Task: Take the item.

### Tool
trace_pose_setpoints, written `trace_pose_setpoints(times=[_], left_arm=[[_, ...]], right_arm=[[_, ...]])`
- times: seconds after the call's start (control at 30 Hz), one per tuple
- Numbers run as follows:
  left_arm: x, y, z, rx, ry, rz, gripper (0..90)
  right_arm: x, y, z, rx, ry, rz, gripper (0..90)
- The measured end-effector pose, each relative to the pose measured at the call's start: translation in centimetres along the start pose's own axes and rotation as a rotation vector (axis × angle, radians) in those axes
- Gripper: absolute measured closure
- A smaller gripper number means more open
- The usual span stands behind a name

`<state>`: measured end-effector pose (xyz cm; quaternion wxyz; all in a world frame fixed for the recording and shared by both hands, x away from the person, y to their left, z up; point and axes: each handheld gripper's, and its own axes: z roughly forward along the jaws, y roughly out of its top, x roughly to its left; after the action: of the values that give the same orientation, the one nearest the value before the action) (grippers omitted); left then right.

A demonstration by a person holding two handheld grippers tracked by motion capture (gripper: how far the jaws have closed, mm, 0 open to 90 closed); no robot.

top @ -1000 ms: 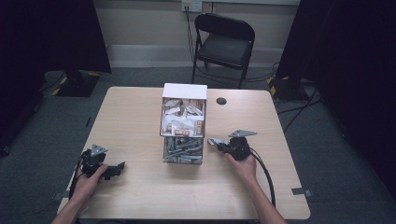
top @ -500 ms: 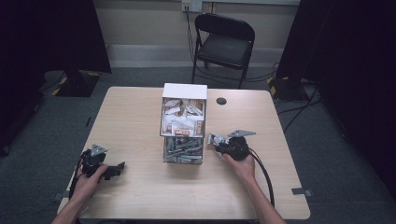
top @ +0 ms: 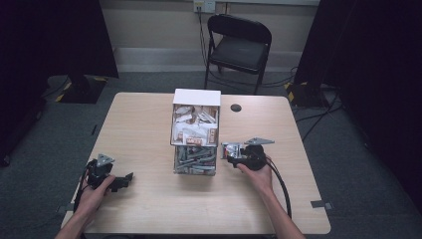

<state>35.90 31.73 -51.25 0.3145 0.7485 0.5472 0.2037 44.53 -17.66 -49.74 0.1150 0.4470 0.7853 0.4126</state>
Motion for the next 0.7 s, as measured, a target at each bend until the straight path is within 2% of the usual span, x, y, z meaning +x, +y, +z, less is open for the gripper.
trace_pose_setpoints(times=[0.13, 0.23, 0.53, 0.7], left_arm=[[0.0, 0.0, 0.0, 0.000, 0.000, 0.000, 0.0], [0.0, 0.0, 0.0, 0.001, 0.000, 0.002, 0.0], [0.0, 0.0, 0.0, 0.000, 0.000, 0.000, 0.0], [0.0, 0.0, 0.0, 0.000, 0.000, 0.001, 0.0]], right_arm=[[-0.1, 0.1, -0.1, -0.015, 0.007, 0.018, 18.0], [-0.1, 0.3, -0.3, -0.018, -0.007, 0.021, 15.6], [0.0, 0.9, -1.8, -0.030, -0.017, 0.028, 15.1], [-0.2, 1.2, -3.2, -0.028, -0.054, 0.034, 17.1]])
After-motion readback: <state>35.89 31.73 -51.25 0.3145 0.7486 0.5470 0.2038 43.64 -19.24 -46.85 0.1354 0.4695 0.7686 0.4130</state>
